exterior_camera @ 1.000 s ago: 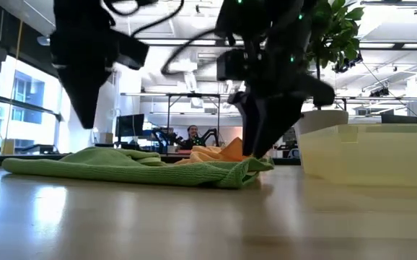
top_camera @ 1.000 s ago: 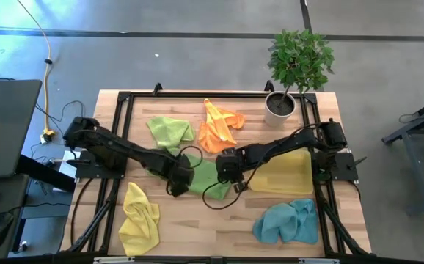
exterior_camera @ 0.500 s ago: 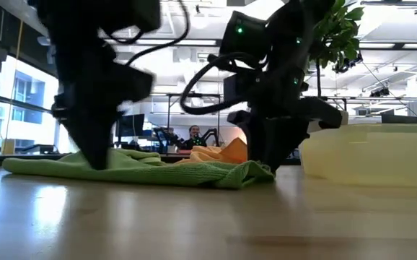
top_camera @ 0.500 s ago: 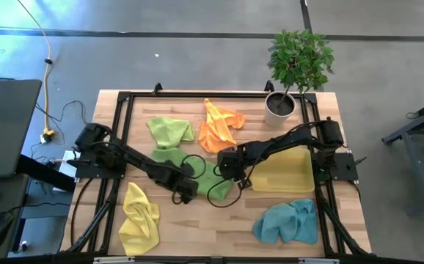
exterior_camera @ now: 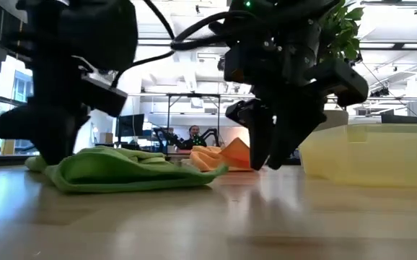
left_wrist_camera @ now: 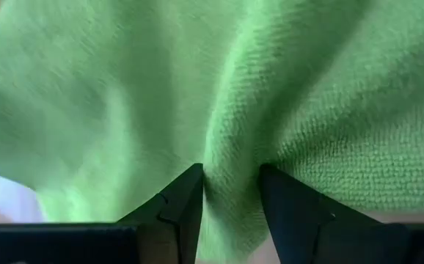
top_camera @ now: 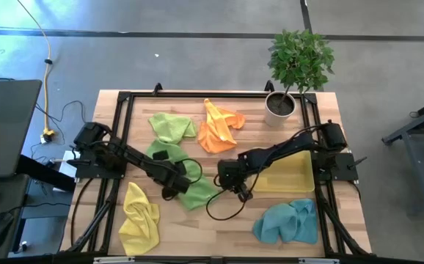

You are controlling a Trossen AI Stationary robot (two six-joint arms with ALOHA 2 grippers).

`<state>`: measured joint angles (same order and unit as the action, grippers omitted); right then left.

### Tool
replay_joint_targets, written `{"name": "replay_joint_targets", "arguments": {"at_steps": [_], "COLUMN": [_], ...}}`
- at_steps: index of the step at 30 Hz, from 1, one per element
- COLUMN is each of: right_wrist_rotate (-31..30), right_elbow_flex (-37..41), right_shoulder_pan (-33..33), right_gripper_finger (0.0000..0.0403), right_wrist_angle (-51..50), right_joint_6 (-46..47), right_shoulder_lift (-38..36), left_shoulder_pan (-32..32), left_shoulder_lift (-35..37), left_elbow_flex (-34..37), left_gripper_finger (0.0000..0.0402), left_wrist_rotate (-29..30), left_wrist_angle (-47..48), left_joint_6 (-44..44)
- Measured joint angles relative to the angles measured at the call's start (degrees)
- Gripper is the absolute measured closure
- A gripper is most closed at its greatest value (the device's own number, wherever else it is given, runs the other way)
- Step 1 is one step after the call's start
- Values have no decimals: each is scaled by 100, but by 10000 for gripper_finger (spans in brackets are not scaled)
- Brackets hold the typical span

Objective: Fold microfiber towels
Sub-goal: Fold the bottom green microfiber cloth

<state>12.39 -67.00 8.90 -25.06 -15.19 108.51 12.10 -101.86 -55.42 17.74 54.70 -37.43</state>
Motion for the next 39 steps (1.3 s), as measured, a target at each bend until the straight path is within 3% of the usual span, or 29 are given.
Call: {"name": "replay_joint_targets", "arguments": {"at_steps": [8,15,22,31,39], "right_wrist_rotate": [-23,-341,-353,-344,-344], "right_elbow_flex": [0,-9,-9,-9,-9], "right_shoulder_pan": [15,-102,-192,-190,-177], "right_gripper_finger": [270,270,270,270,270], "right_wrist_angle": [-306,-332,-339,-292,-269], "right_joint_6": [175,-32,-30,-32,4], "right_shoulder_lift": [-199,-410,-420,-422,-424], "left_shoulder_pan": [490,1280,1721,1705,1573], "left_shoulder_lift": [586,841,470,-92,-354], "left_elbow_flex": [-313,-357,-183,-178,-182], "left_gripper_finger": [275,275,275,275,279], "left_wrist_rotate": [-254,-474,-190,-38,-286], "left_wrist_angle": [-209,-1699,-3055,-3130,-3584], "left_joint_6": [512,837,1263,2043,2560]}}
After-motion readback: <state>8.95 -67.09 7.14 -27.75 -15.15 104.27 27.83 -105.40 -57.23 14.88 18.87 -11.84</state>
